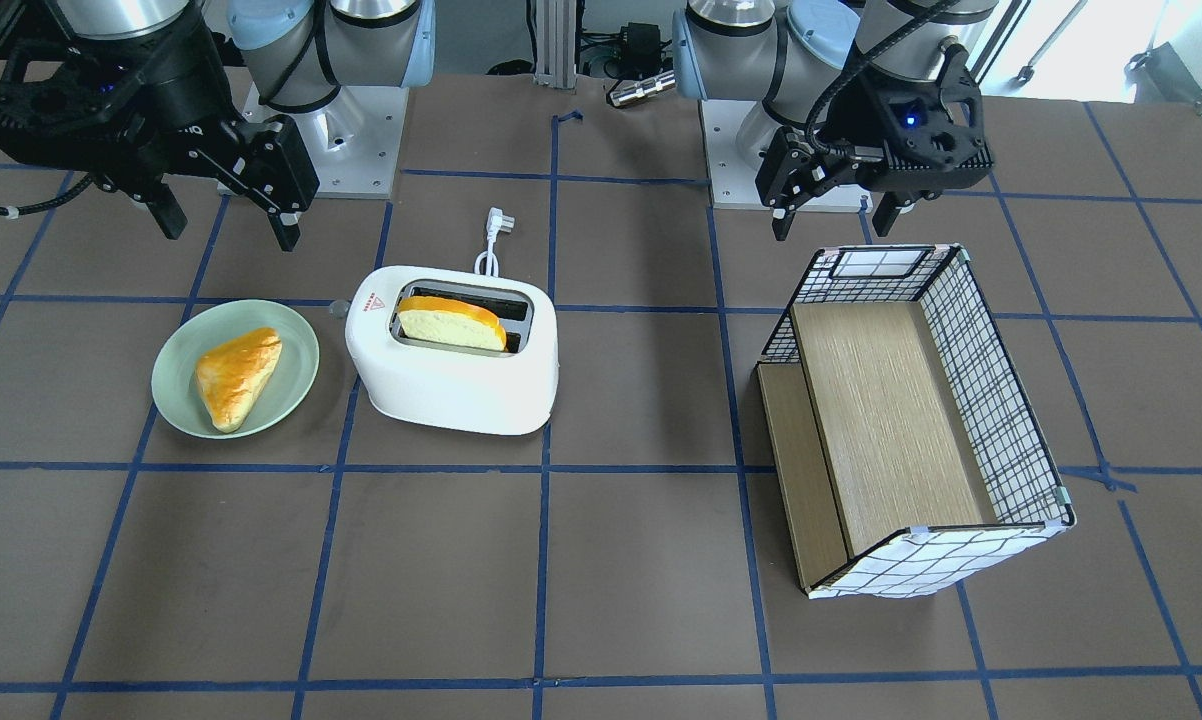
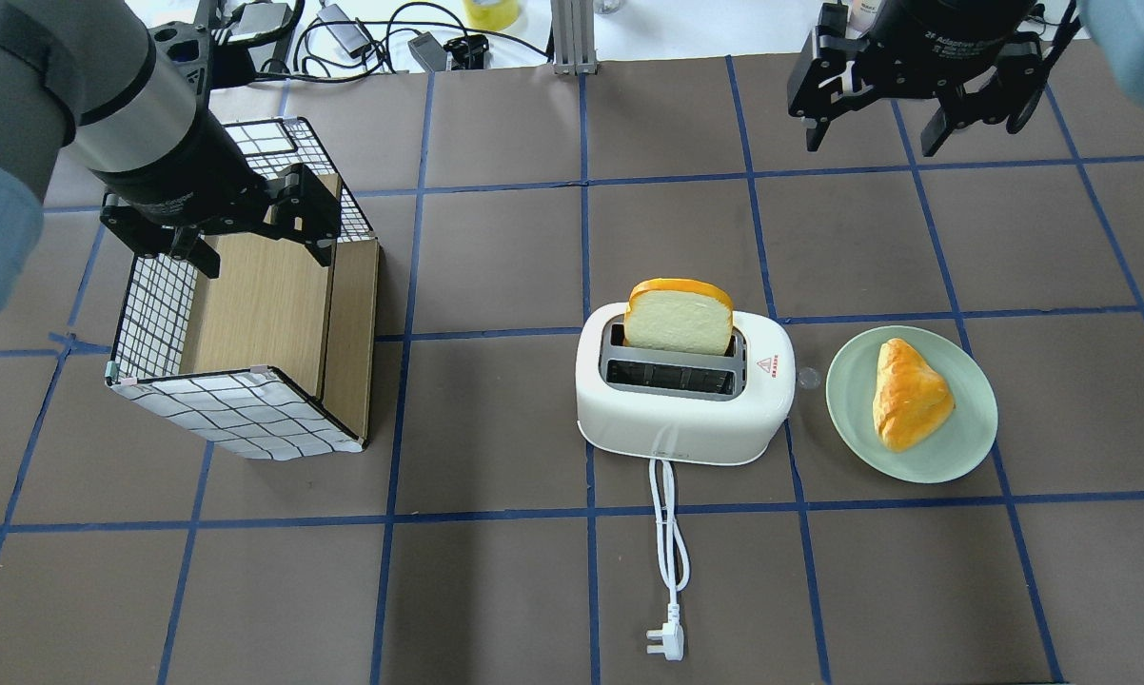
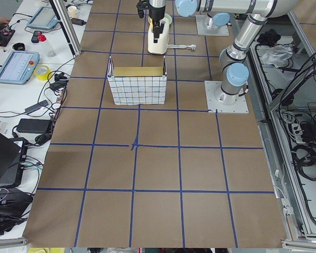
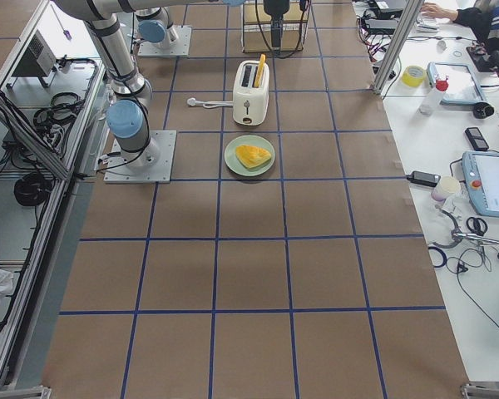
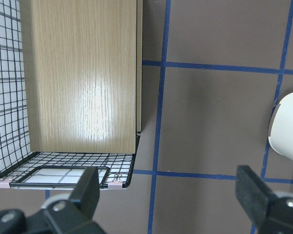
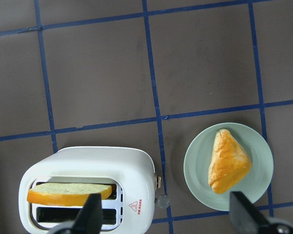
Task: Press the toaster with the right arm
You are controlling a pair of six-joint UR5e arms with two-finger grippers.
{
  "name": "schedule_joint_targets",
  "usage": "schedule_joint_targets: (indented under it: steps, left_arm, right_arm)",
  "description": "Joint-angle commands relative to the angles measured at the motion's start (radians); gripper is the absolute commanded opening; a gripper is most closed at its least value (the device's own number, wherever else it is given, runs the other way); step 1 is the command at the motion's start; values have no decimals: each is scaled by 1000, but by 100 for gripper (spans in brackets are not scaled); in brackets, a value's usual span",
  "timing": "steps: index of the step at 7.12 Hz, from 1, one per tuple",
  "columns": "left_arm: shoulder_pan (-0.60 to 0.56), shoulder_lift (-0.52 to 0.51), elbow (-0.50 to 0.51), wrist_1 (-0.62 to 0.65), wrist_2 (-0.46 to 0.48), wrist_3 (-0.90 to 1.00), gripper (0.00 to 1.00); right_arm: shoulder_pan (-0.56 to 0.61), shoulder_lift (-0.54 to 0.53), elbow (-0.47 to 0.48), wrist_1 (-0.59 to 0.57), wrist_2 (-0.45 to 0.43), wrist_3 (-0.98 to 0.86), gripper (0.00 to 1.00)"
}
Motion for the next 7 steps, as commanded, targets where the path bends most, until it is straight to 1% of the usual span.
schedule_joint_targets:
  steps: [1,2,3,6,7]
  left_arm:
    - [0,0,0,0,0,0,100]
    - [0,0,0,0,0,0,100]
    - [0,0,0,0,0,0,100]
    - [0,0,0,0,0,0,100]
    - [0,0,0,0,0,0,100]
  right_arm:
    - [-4,4,1,59,0,-1,8]
    - [-1,5,4,134,0,-1,0]
    - [-4,8,24,148,-3,-2,0]
    - [-7,8,119,130,-2,-10,0]
    - [-6,8,165,78,6,-10,0]
